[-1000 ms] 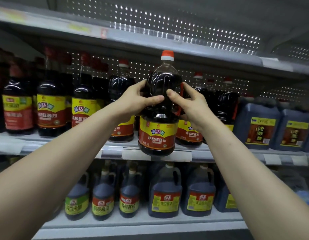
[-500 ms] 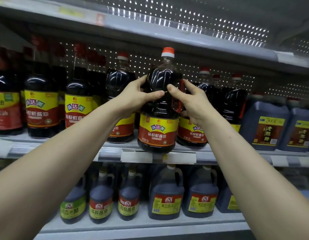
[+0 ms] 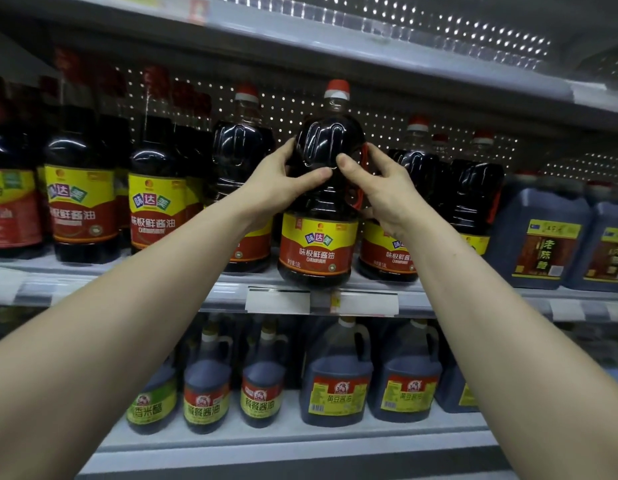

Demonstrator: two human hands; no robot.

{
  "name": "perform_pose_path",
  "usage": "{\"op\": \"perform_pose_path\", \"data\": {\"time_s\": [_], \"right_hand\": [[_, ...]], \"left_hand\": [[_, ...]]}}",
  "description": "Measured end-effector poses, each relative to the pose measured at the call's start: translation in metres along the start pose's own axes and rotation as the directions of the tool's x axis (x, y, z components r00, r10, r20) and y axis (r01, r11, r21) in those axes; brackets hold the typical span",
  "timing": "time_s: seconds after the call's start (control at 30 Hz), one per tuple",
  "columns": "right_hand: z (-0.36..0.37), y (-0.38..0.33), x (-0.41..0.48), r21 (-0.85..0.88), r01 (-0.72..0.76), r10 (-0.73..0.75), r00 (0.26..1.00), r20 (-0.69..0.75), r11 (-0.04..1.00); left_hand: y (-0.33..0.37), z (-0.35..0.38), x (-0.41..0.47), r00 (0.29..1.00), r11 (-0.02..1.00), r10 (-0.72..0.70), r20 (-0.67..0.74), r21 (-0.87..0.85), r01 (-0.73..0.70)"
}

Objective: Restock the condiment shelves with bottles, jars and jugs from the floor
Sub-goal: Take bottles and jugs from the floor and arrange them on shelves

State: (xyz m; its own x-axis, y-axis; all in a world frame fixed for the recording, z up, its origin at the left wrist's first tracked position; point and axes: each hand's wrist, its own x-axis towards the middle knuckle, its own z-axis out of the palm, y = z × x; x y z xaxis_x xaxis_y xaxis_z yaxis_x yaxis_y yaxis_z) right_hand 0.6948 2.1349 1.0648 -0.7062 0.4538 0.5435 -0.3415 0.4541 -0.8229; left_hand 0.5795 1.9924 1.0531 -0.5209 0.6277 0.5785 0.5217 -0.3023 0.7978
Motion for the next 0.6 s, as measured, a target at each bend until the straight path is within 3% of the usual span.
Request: {"op": "perform_pose_path", "data": {"time_s": [0.2,0.4,0.6], "right_hand": [[0.006,0.004,-0.004,-0.017,0.039,-0.039,0.998,-0.047,0.999],[0.015,0.034,-0.027,-0.122,0.068,-0.080,0.992,-0.096,0.990],[0.017,0.065,-0.058,-0.185,0.031,-0.048,0.995,-0.089,0.982]], "left_hand": [[-0.024,0.008,-0.032,0.997,0.970,-0.061,0.050,0.238,0.048],[-0.042,0.020,-0.052,0.991,0.933,-0.024,-0.133,0.353,0.070],[-0.045,0.022,-0.052,0.983,0.921,0.023,-0.180,0.387,0.049]]}}
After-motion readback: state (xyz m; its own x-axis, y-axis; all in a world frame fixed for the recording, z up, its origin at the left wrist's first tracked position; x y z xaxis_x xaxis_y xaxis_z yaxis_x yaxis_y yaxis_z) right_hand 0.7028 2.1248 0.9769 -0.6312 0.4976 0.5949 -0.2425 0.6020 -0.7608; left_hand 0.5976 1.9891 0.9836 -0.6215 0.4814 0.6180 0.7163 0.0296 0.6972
